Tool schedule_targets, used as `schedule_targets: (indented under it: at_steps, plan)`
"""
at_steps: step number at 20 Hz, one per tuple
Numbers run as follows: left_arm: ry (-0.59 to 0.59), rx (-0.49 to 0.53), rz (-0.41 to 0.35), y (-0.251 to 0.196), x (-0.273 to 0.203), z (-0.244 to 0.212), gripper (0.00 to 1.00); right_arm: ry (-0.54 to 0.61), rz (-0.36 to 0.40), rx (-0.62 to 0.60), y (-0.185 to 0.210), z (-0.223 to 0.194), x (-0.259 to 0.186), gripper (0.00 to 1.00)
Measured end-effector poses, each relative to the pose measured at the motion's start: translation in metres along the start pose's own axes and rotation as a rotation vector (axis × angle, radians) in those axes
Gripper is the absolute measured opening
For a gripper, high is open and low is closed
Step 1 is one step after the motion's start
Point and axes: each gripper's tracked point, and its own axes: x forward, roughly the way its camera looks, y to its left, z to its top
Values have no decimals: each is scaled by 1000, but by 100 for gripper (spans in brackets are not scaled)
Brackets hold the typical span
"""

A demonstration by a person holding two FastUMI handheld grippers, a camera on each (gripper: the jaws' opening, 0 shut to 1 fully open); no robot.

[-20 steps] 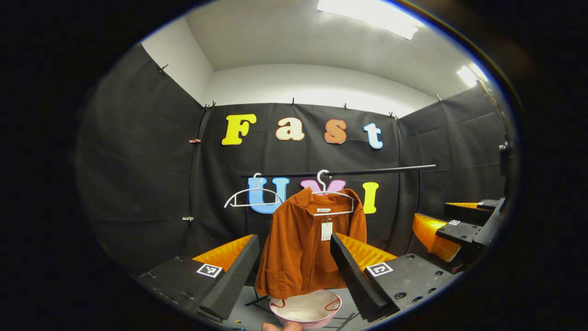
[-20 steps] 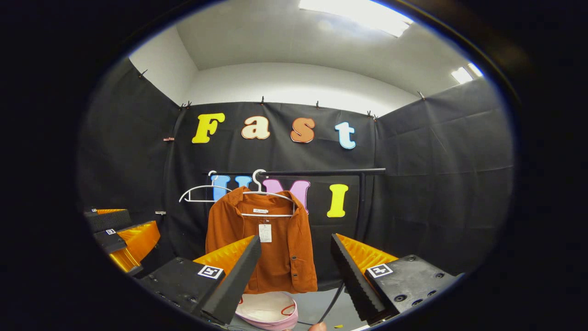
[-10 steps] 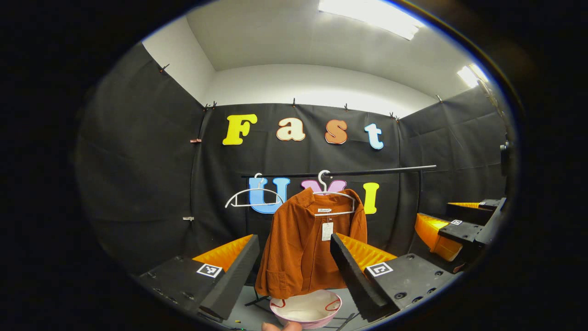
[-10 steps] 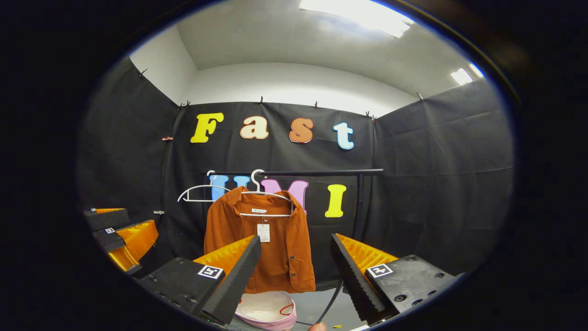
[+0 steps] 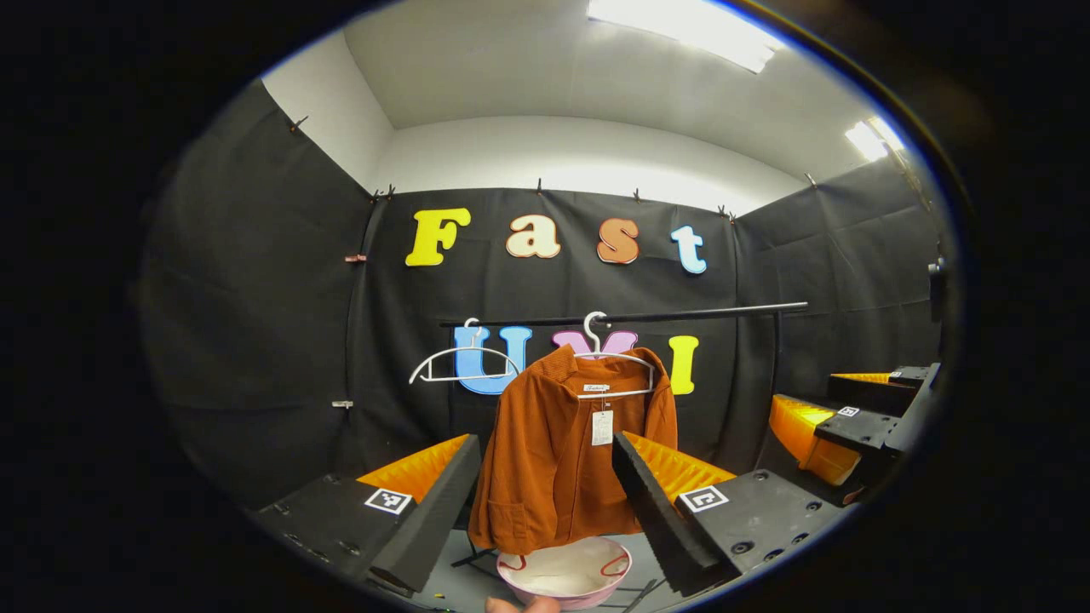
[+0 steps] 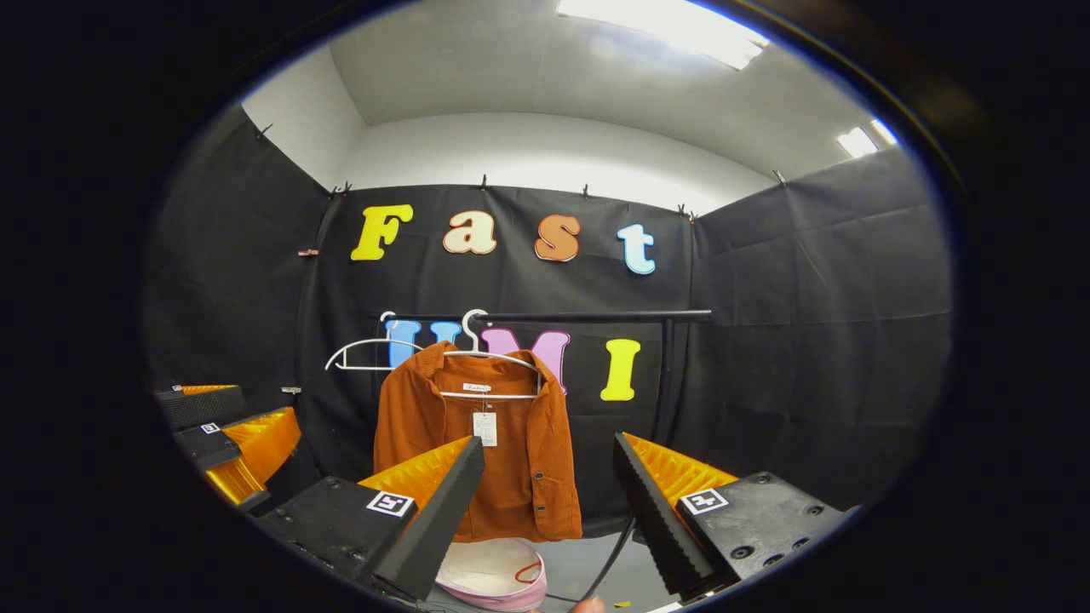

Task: Grasp the clothes on the hanger with both hands and then place them into the laundry hamper below.

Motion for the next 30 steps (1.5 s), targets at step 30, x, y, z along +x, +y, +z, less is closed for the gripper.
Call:
schedule_targets:
  at_steps: [30]
  plan:
    - [25,77,179,-8,359,-101,98,43,88,79,17,-138,349,97]
